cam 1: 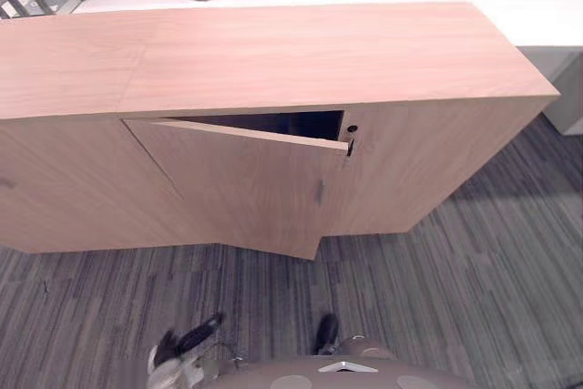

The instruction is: Walk over to the cabinet, pick up the folder, carry it to the office cabinet, place the folder inside the office cabinet, then close the office cabinet door

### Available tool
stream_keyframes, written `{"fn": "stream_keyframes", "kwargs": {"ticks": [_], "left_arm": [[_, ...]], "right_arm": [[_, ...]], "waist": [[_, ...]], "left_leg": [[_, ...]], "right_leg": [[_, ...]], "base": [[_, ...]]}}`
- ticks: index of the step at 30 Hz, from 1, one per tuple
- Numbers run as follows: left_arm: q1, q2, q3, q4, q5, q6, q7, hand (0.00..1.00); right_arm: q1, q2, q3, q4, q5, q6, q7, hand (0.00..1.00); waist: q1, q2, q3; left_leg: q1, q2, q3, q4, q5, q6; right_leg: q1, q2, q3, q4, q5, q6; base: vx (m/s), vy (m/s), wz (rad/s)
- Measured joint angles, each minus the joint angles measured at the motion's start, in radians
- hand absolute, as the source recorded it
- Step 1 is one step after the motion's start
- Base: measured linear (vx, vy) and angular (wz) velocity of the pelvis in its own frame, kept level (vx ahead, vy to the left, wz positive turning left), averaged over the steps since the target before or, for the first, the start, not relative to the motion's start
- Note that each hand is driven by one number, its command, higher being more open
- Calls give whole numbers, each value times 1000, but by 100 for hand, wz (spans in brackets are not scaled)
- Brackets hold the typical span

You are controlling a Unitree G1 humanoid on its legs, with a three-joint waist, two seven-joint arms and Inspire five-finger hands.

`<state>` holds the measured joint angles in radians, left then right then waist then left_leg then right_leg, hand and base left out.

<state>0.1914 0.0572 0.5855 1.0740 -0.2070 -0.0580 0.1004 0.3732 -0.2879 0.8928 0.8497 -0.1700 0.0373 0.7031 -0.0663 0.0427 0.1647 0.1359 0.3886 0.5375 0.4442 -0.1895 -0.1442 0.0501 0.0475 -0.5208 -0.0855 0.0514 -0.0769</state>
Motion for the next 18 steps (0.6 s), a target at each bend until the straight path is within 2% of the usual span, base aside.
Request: {"fn": "stream_keyframes", "kwargs": {"ticks": [1, 2, 3, 5, 6, 7, 8, 9, 10, 11, 12, 13, 15, 17, 18], "left_arm": [[23, 1, 38, 16, -58, 6, 1, 100], [35, -4, 61, 21, -80, 15, 1, 100], [55, -24, 92, 22, -106, 18, -1, 100], [55, -66, 99, 53, -135, 22, -5, 100], [59, -97, 96, 66, -157, 38, -21, 100], [65, -114, 92, 66, -171, 42, -29, 100], [80, -140, 88, 65, -208, 45, -50, 100], [90, -139, 63, 65, -222, 47, -63, 100], [92, -132, 50, 66, -227, 48, -69, 100], [93, -119, 45, 61, -231, 49, -71, 100], [83, -103, 20, 50, -233, 47, -75, 100], [78, -95, 3, 39, -233, 46, -80, 100], [41, -86, -48, 5, -263, 41, -89, 100], [27, -81, -81, -5, -270, 39, -91, 100], [11, -79, -109, -5, -270, 38, -97, 100]], "right_arm": [[0, -7, -9, -29, -23, -14, -1, 100], [-1, -12, -23, -42, -25, -26, -3, 100], [0, -17, -58, -63, -37, -50, -15, 100], [-3, -25, -122, -66, -66, -66, -51, 100], [9, -30, -172, -49, -111, -74, -104, 100], [8, -32, -198, -38, -133, -77, -122, 100], [2, -32, -242, -22, -194, -78, -165, 100], [5, -33, -300, -15, -240, -79, -223, 100], [-1, -26, -332, 7, -263, -80, -246, 100], [-10, -8, -387, 38, -302, -81, -282, 100], [-24, 18, -459, 84, -339, -84, -314, 100], [-35, 30, -494, 108, -342, -81, -332, 100], [-77, 52, -628, 171, -371, -54, -428, 100], [-109, 63, -722, 212, -363, -43, -478, 100], [-132, 72, -852, 257, -358, -45, -516, 100]], "waist": [[14, -20, 5], [20, -29, 11], [29, -51, 23], [50, -38, 42], [61, -24, 43], [66, -17, 43], [70, -2, 44], [63, 18, 41], [63, 21, 39], [58, 16, 23], [46, -1, 7], [41, -5, 2], [37, -18, -6], [36, -16, -21], [38, -11, -28]], "left_leg": [[-30, 3, -31, 72, 31, 48], [-56, 5, -61, 114, 58, 77], [-114, -5, -148, 191, 45, 73], [-149, -67, -268, 179, -48, 48], [-164, -129, -340, 135, -85, 41], [-166, -161, -378, 106, -96, 36], [-164, -221, -437, 46, -110, 33], [-161, -249, -471, -22, -106, 38], [-158, -253, -477, -31, -101, 69], [-150, -264, -461, -70, -94, 82], [-149, -284, -463, -110, -81, 94], [-146, -295, -464, -130, -73, 99], [-131, -326, -472, -205, -28, 100], [-117, -343, -476, -260, -3, 104], [-93, -351, -482, -304, 23, 104]], "right_leg": [[8, -10, 6, 0, -12, 6], [16, -16, 8, 1, -27, 15], [32, -27, 10, 1, -16, 13], [41, -26, 20, 0, -13, 13], [43, -28, 31, 1, -11, 16], [43, -29, 38, 1, -11, 17], [40, -26, 55, 1, -9, 20], [37, -12, 56, 1, -5, 26], [39, -9, 62, 2, -2, 29], [30, -20, 66, 2, 1, 32], [19, -38, 62, 2, 5, 38], [13, -47, 60, 2, 8, 42], [-7, -71, 59, 1, 13, 49], [-18, -82, 59, 1, 15, 53], [-11, -88, 56, 1, 18, 57]], "base": [[10, 13, -14], [12, 12, -8], [36, 35, 3], [-14, 90, -3], [-64, 106, -14], [-46, 132, -32], [-35, 154, -44], [-39, 160, -45], [-15, 150, -33], [22, 133, -11], [37, 128, 0], [23, 129, 16], [-5, 148, 9], [40, 136, 8], [91, 107, 14]]}}
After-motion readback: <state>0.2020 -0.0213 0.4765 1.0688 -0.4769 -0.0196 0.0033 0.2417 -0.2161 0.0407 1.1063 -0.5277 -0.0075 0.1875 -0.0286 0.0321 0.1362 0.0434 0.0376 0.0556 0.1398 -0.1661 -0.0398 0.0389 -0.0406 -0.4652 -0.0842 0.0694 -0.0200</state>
